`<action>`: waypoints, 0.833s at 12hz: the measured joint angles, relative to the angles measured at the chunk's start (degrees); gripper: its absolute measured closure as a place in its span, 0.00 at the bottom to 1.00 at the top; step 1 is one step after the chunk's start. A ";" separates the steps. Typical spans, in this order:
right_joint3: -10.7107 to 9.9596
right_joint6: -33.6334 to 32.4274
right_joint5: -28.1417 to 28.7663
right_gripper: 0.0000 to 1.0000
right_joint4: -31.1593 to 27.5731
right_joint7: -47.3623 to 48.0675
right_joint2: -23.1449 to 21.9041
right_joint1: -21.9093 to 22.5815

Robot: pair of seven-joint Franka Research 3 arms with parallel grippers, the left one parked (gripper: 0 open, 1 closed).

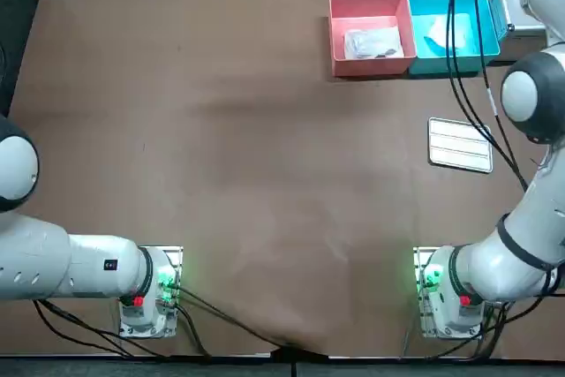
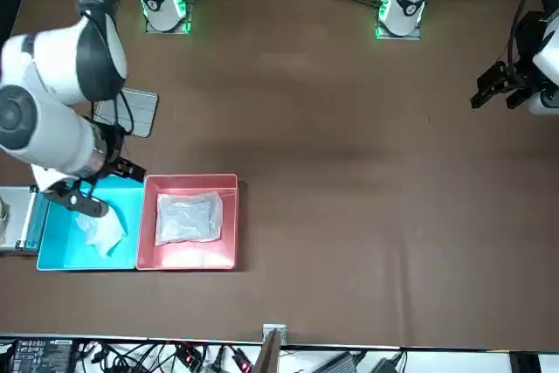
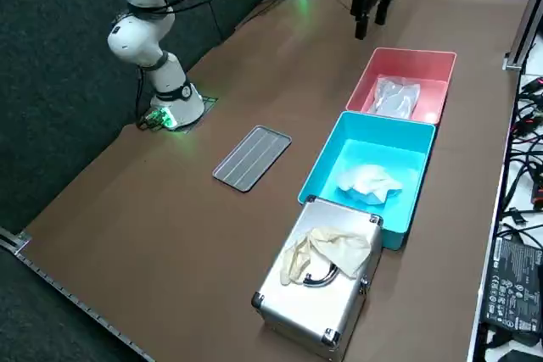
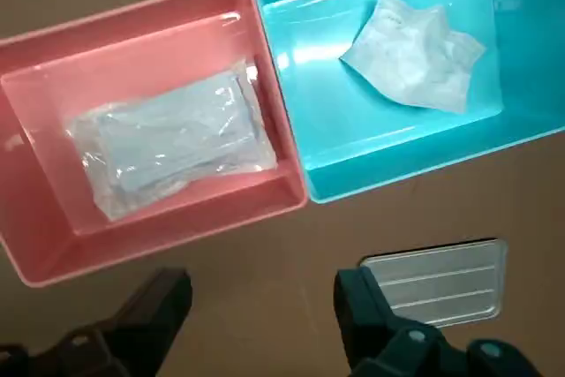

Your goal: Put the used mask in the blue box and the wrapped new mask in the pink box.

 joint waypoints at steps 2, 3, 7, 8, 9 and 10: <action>0.01 -0.03 0.58 0.00 -2.87 -5.14 -2.81 -1.78; 0.01 -0.01 0.95 0.00 -4.27 -7.97 -4.19 -2.74; 0.02 0.81 2.88 0.00 -9.91 -20.90 -9.73 -7.81; 0.00 0.81 3.74 0.00 -11.48 -26.42 -11.77 -10.33; 0.00 0.82 3.89 0.00 -12.24 -27.91 -12.68 -11.09; 0.00 0.98 3.89 0.00 -13.18 -28.51 -13.63 -11.46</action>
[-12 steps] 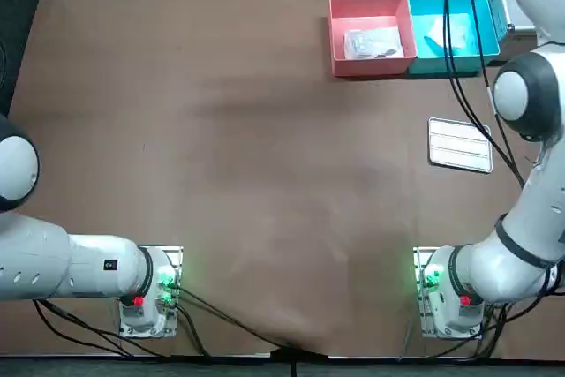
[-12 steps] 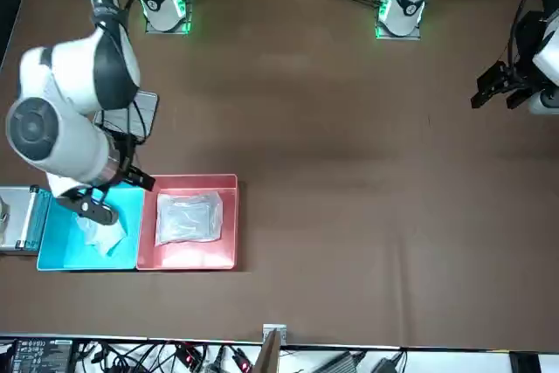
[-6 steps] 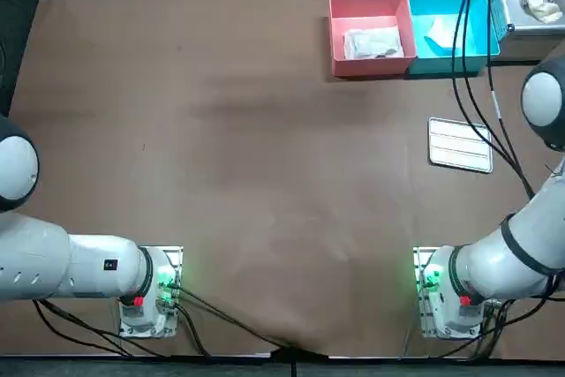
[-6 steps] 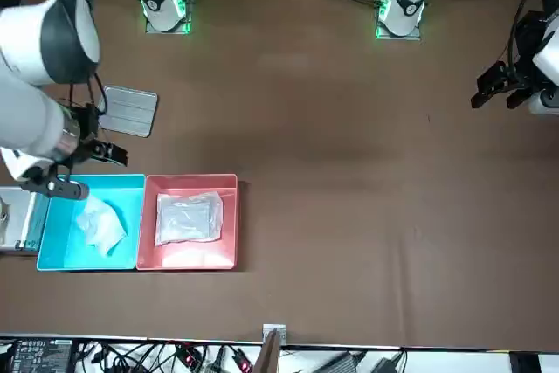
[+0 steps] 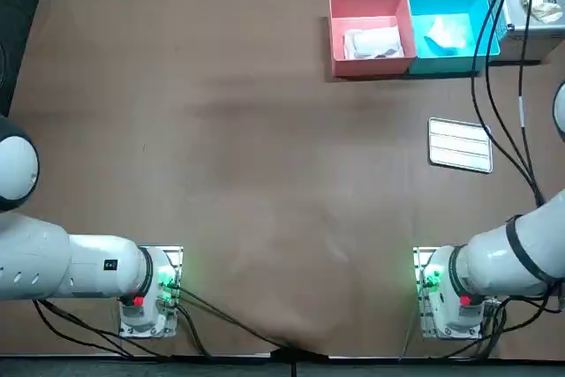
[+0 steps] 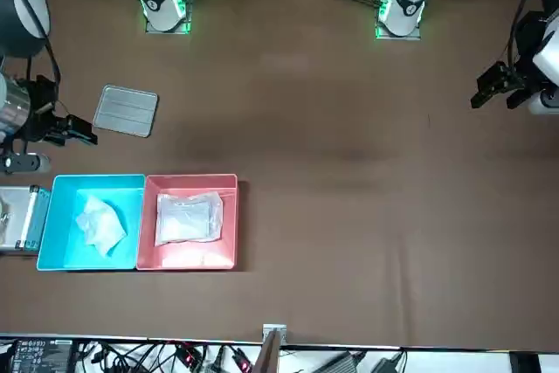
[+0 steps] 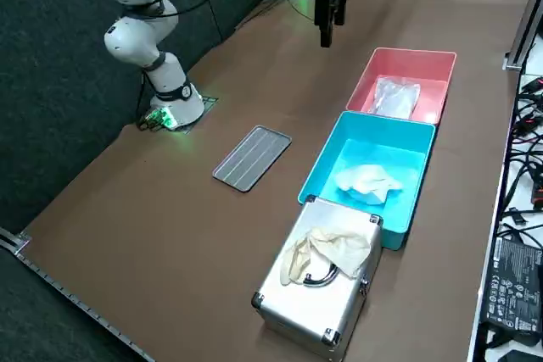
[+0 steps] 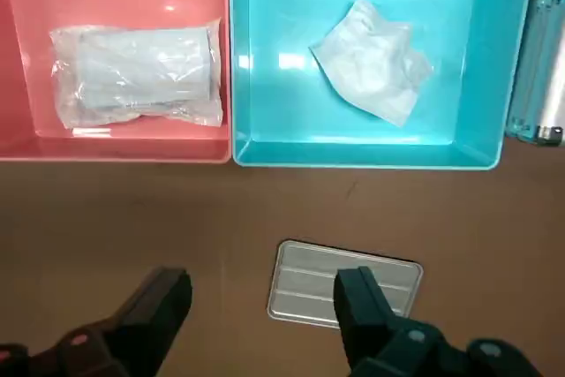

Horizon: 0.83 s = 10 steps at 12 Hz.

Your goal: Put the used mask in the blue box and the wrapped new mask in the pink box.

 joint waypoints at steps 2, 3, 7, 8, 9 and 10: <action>0.04 1.65 0.00 0.00 -2.38 -0.33 -2.13 -0.05; 0.06 2.20 0.00 0.00 -3.49 -0.33 -3.36 -0.05; 0.04 1.96 0.00 0.00 -5.68 -0.33 -7.35 -0.28; 0.04 1.42 0.00 0.00 -5.83 -0.33 -7.77 -0.34; 0.03 0.75 0.00 0.00 -5.88 -0.33 -8.00 -0.42; 0.01 0.23 0.00 0.00 -5.92 -0.33 -8.21 -0.55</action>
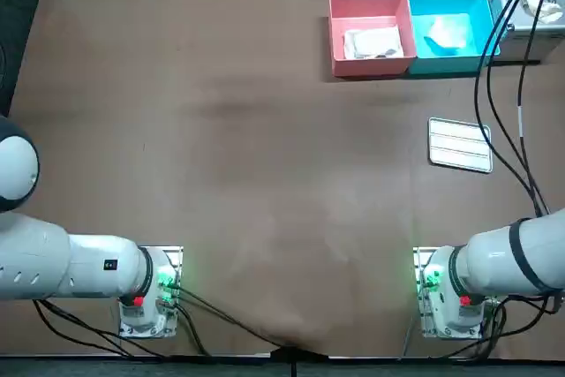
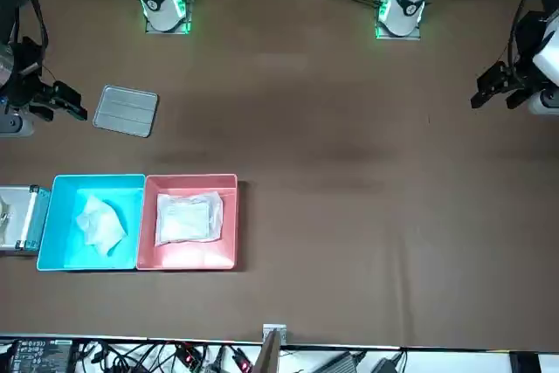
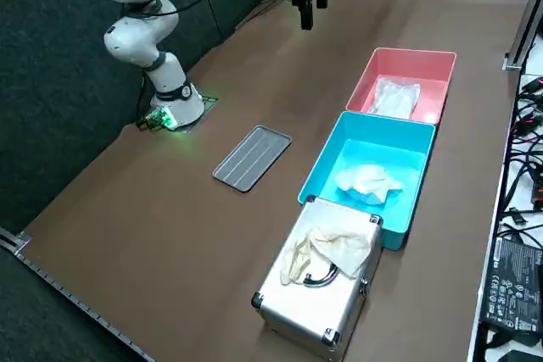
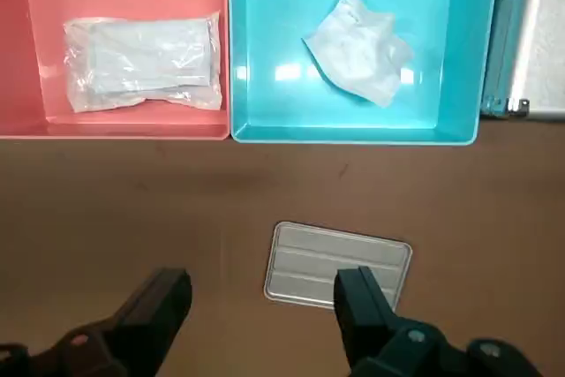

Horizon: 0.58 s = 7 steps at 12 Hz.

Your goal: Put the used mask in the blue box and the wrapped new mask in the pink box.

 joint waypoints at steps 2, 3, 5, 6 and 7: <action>-0.09 -1.00 0.00 0.00 -0.01 0.01 -0.54 -0.35; -0.13 -1.40 0.00 0.00 -0.04 0.01 -0.94 -0.48; -0.43 -1.66 0.00 0.00 -0.97 0.04 -2.52 -0.51; -1.17 -1.85 0.00 0.00 -1.98 0.04 -3.73 -0.01; -2.36 -1.99 0.00 0.00 -3.33 0.04 -5.10 1.06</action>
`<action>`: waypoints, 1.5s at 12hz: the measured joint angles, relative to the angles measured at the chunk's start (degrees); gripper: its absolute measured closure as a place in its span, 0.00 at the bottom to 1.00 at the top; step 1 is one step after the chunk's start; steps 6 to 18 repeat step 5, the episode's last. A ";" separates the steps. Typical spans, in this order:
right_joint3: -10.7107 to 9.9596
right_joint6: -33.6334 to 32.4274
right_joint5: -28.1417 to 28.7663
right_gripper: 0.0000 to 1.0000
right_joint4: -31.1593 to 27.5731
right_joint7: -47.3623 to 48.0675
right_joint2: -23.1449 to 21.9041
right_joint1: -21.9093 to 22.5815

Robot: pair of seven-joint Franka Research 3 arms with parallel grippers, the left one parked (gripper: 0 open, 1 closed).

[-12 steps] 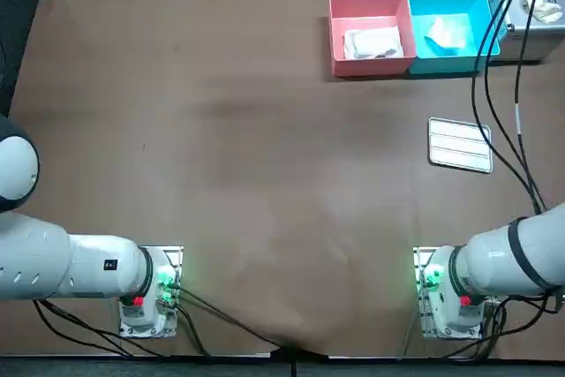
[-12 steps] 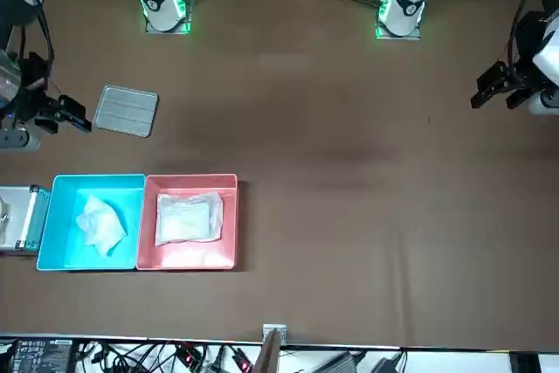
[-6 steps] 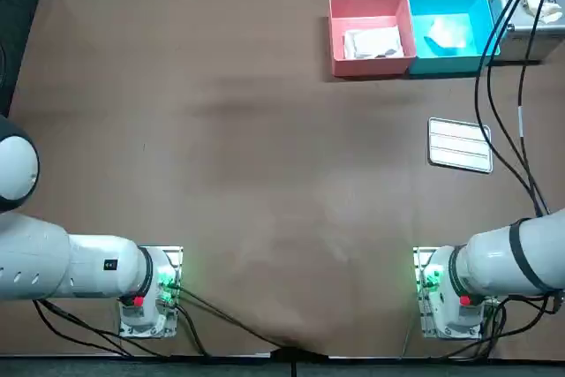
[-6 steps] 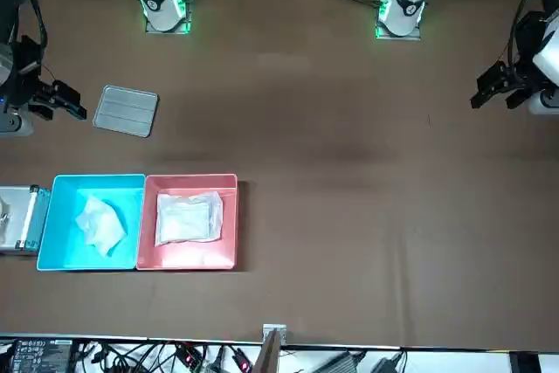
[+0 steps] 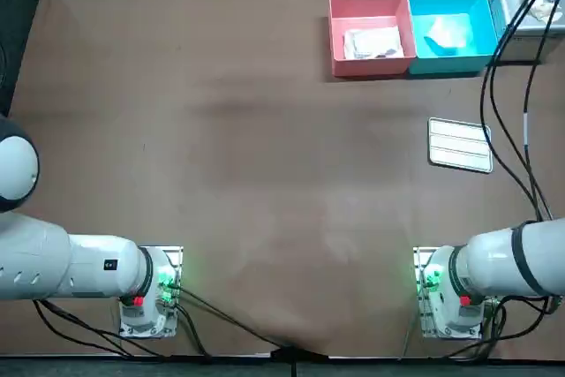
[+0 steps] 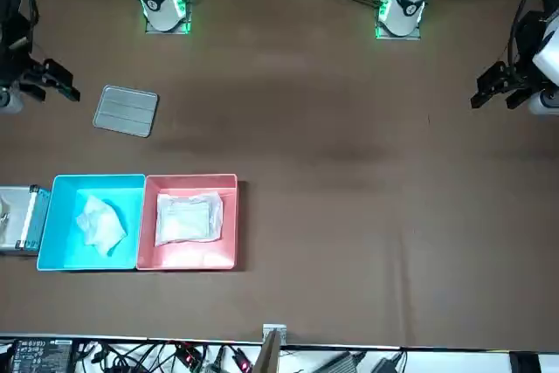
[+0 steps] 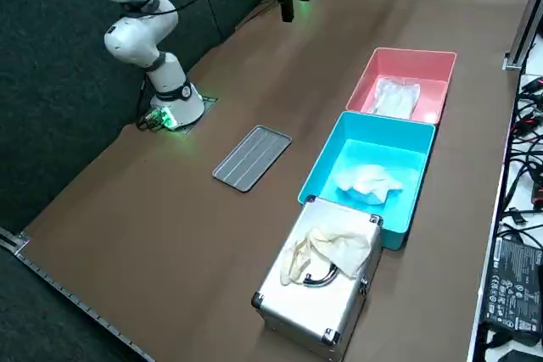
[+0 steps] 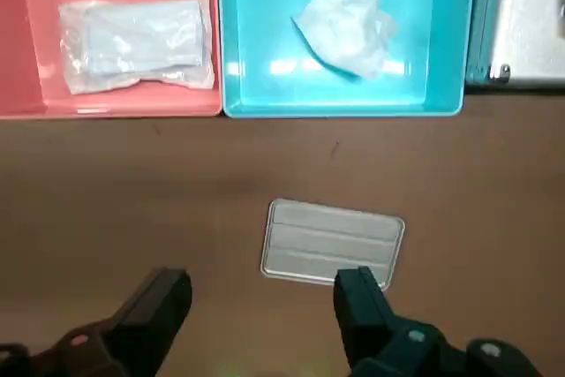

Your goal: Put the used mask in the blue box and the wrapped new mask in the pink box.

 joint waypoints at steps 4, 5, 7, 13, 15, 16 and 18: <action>-2.21 -0.01 0.00 0.00 -5.55 1.33 -5.13 2.77; -2.21 -0.01 0.00 0.00 -5.73 1.58 -5.34 2.86; -2.21 -0.01 0.00 0.00 -5.73 1.58 -5.34 2.86; -2.21 -0.01 0.00 0.00 -5.73 1.58 -5.34 2.86; -2.21 -0.01 0.00 0.00 -5.73 1.58 -5.34 2.86; -2.21 -0.01 0.00 0.00 -5.73 1.58 -5.34 2.86; -2.21 -0.01 0.00 0.00 -5.73 1.58 -5.34 2.86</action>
